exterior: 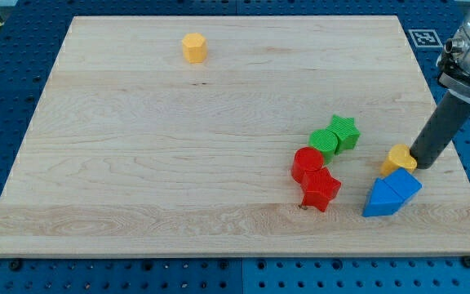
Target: Point your arm at the yellow hexagon
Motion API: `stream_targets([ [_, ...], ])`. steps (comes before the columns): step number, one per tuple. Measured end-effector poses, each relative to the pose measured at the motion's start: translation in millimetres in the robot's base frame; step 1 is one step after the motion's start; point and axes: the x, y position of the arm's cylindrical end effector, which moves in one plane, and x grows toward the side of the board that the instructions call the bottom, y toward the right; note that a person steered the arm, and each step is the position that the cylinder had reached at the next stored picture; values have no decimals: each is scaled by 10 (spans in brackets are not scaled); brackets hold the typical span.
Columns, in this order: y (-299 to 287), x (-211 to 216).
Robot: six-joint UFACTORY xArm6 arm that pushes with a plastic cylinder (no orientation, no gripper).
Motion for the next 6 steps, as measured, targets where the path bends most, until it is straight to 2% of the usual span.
stream_targets([
  [1,233,-226],
  [2,197,-751],
  [3,-136,-1398],
  [4,-692,-1947],
  [6,-2286,-2560],
])
